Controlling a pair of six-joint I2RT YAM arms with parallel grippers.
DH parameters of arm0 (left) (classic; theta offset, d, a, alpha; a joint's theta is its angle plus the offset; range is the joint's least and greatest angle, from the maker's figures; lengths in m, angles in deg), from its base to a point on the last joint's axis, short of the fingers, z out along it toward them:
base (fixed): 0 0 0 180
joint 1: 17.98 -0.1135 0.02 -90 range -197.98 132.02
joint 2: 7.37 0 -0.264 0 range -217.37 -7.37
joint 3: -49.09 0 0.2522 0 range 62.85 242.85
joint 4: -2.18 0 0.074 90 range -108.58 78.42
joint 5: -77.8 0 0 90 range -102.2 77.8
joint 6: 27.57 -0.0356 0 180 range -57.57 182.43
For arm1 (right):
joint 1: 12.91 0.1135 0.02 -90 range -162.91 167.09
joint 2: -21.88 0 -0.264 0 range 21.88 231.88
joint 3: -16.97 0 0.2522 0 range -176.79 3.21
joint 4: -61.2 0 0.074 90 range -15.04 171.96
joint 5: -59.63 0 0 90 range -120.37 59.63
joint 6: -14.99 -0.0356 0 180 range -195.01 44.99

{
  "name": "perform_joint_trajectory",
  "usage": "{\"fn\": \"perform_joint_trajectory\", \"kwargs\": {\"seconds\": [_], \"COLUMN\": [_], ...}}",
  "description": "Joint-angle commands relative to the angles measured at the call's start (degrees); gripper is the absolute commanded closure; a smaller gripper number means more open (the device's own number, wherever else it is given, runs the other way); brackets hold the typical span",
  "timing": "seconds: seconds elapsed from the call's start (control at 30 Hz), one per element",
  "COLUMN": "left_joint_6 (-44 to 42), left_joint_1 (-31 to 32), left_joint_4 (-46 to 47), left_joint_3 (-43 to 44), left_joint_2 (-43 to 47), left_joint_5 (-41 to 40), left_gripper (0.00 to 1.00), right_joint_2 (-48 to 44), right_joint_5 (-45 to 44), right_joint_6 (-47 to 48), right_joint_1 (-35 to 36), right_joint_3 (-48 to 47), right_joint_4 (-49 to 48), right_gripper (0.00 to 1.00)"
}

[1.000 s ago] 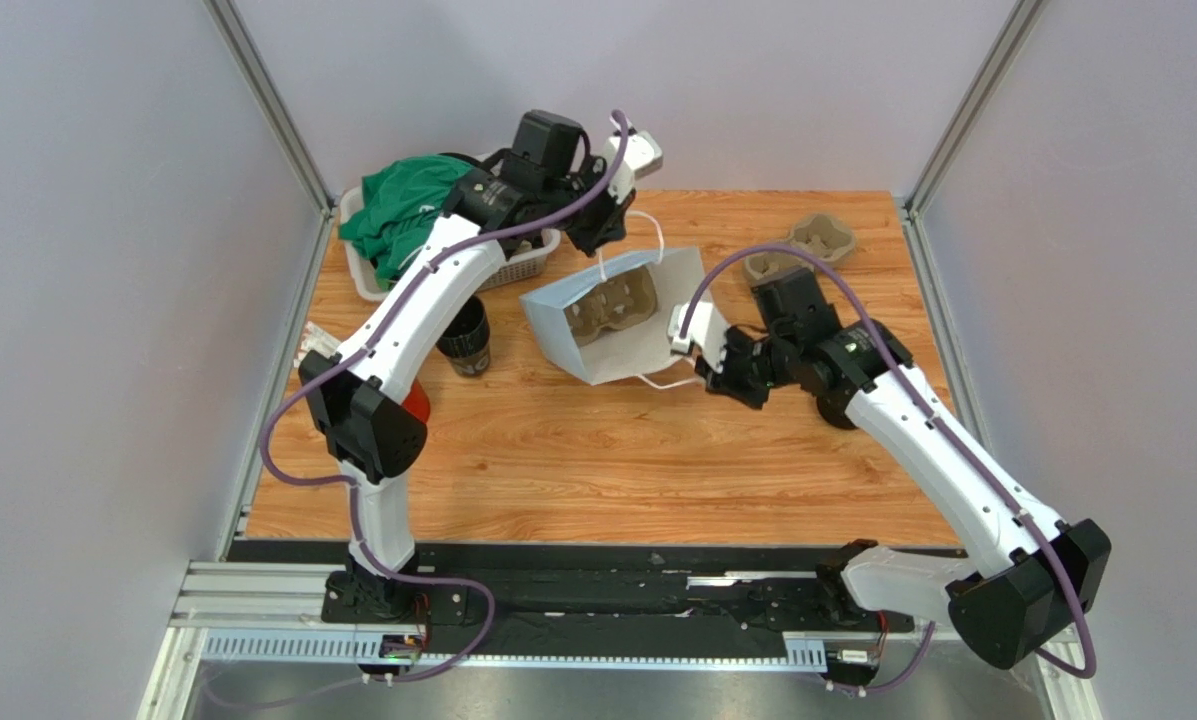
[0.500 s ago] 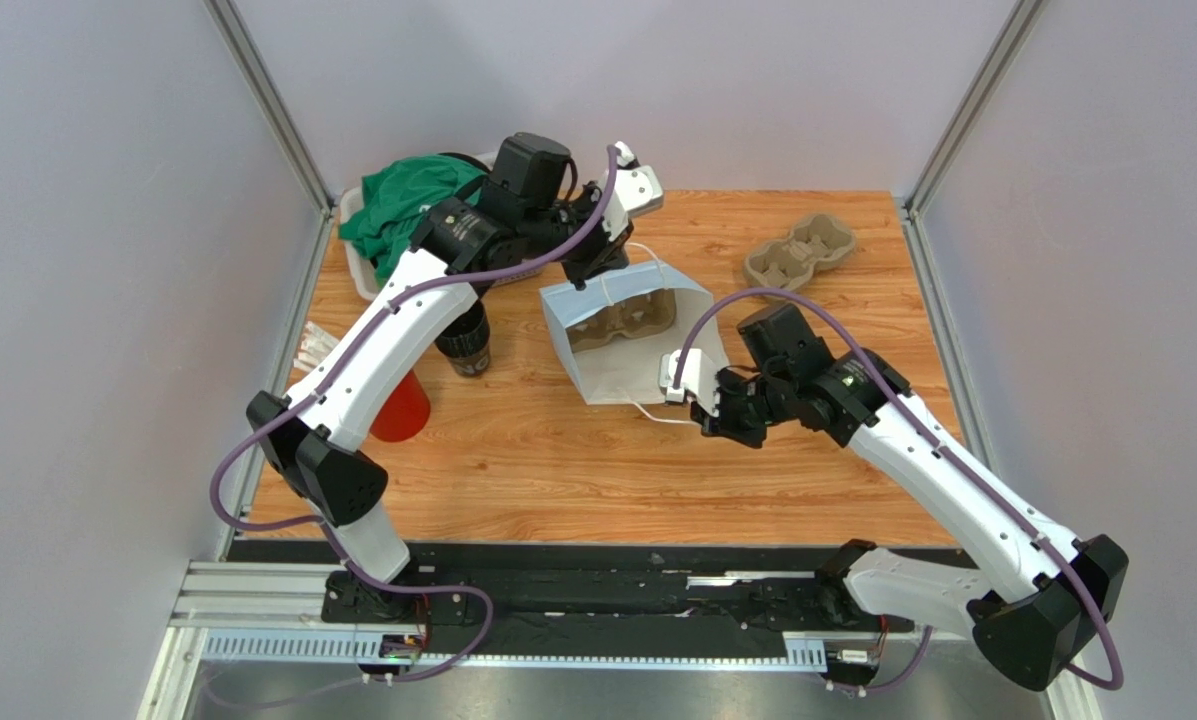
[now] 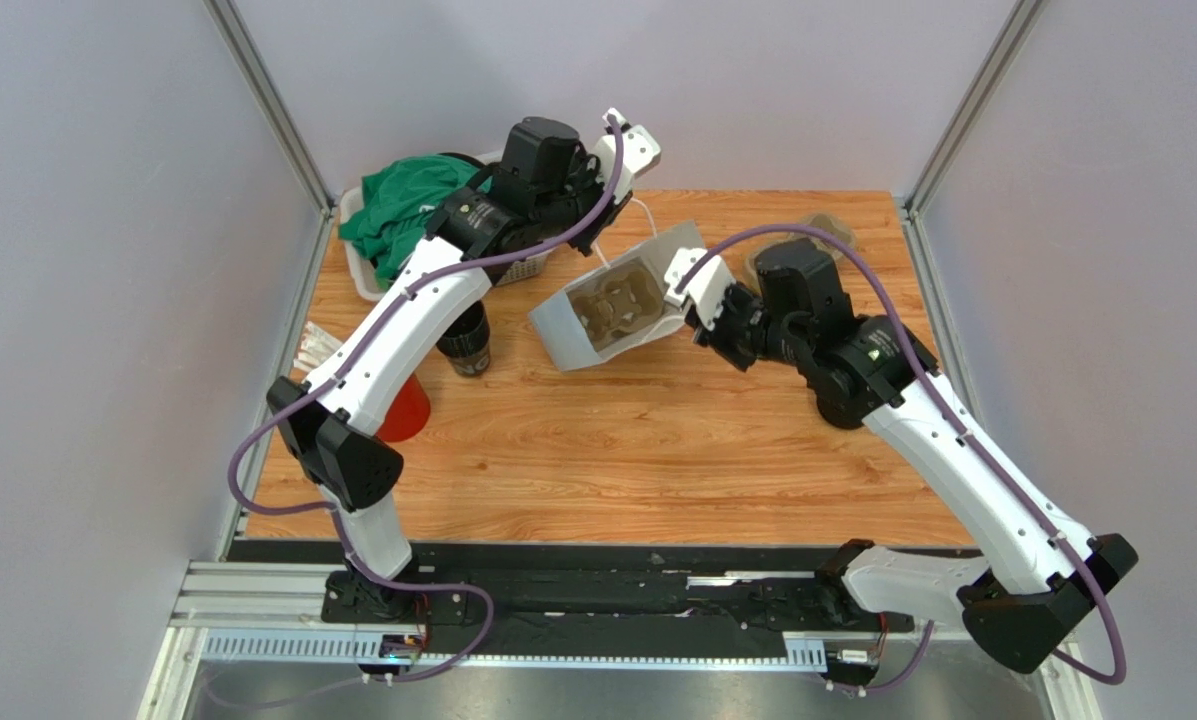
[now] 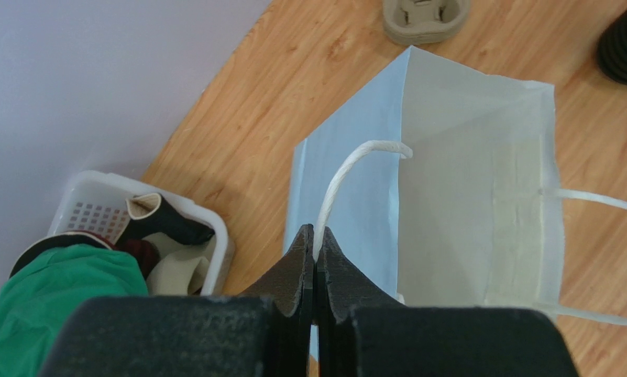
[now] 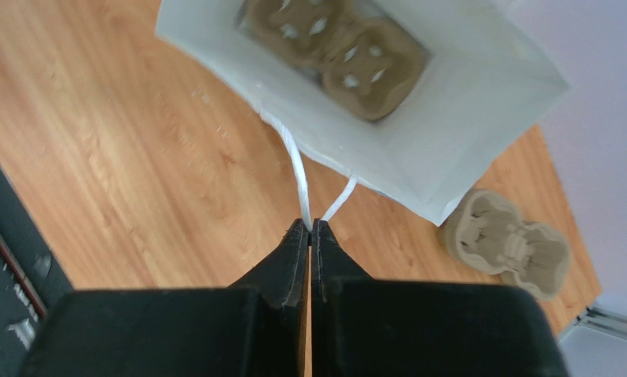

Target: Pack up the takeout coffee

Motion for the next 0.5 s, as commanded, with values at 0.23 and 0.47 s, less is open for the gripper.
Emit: {"fn": "perform_joint_trajectory", "kwargs": {"seconds": [0.23, 0.47], "left_joint_6": [0.1, -1.9], "left_joint_1": [-0.1, -0.1], "left_joint_4": [5.2, 6.9], "left_joint_3": [13.8, 20.3], "left_joint_2": [-8.6, -15.7], "left_joint_5": [-7.7, -9.8], "left_gripper": [0.98, 0.98], "right_joint_2": [5.5, 6.6], "right_joint_5": [-6.7, -7.7], "right_joint_6": [-8.5, -9.3], "right_joint_1": [0.4, 1.0], "right_joint_3": [-11.0, -10.2], "right_joint_4": [-8.9, -11.6], "right_gripper": [1.0, 1.0]}}
